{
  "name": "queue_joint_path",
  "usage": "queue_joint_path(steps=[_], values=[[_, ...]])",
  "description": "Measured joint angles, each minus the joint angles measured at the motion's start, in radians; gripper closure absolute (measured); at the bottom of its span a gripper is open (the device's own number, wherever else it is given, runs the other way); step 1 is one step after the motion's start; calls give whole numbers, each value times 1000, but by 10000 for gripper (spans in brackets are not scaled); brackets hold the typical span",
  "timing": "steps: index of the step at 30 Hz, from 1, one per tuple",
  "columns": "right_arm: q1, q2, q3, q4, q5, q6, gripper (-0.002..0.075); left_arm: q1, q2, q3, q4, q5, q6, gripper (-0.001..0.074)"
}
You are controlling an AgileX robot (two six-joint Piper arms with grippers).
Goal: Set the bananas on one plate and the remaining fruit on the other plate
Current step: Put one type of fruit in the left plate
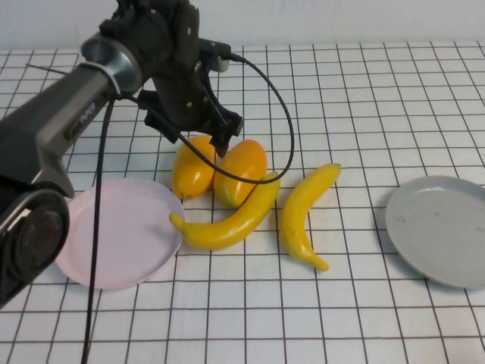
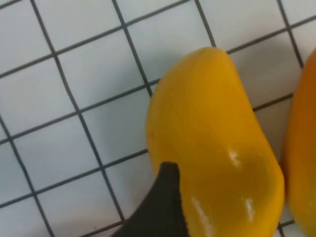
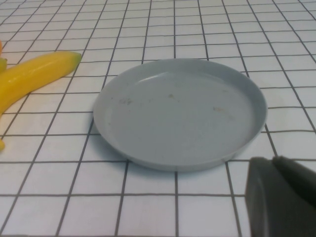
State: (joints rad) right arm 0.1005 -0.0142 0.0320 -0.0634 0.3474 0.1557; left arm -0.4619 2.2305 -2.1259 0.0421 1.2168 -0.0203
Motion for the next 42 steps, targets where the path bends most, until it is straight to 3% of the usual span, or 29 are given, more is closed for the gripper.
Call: queue_joint_path(steps=[29, 32, 35, 42], values=[[0, 0, 0, 0, 0, 0, 742, 44, 118, -25, -59, -13, -3, 67], [0, 0, 0, 0, 0, 0, 742, 44, 118, -25, -59, -22, -1, 101], [0, 0, 0, 0, 0, 0, 742, 44, 118, -25, -42, -22, 0, 189], [0, 0, 0, 0, 0, 0, 742, 44, 58, -25, 17, -11, 4, 189]])
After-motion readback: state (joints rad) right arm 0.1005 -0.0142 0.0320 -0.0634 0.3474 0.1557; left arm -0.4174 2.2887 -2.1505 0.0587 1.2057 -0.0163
